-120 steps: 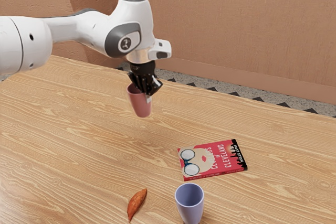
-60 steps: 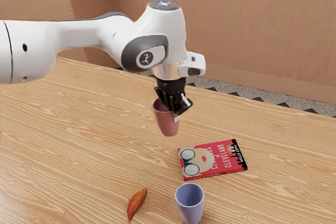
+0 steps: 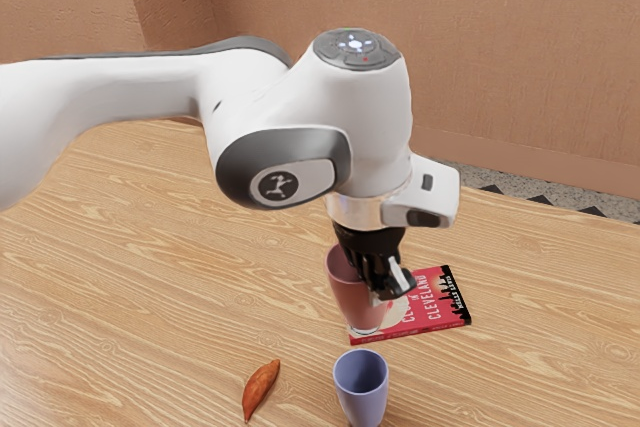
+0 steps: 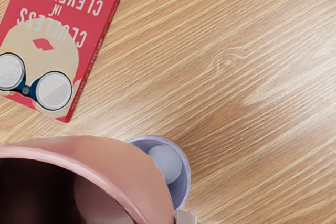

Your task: Place the left cup onto the right cup

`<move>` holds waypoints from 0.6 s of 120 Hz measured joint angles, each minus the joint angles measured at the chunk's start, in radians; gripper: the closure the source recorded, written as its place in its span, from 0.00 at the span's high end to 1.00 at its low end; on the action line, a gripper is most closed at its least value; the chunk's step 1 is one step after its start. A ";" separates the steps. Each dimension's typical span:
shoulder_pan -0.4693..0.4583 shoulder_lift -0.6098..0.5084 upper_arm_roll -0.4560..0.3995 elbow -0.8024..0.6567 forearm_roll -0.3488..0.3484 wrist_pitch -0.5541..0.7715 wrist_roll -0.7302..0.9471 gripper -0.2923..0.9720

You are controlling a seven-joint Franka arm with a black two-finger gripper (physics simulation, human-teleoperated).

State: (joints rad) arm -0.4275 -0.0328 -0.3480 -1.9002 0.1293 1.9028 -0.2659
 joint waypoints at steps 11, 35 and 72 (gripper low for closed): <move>-0.025 -0.019 0.004 -0.043 -0.018 -0.003 -0.015 0.15; 0.100 -0.018 0.008 -0.058 -0.031 -0.004 -0.040 0.15; 0.104 0.028 0.010 -0.080 -0.035 0.019 -0.068 0.15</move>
State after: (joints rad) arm -0.3231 -0.0049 -0.3380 -1.9804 0.0944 1.9217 -0.3339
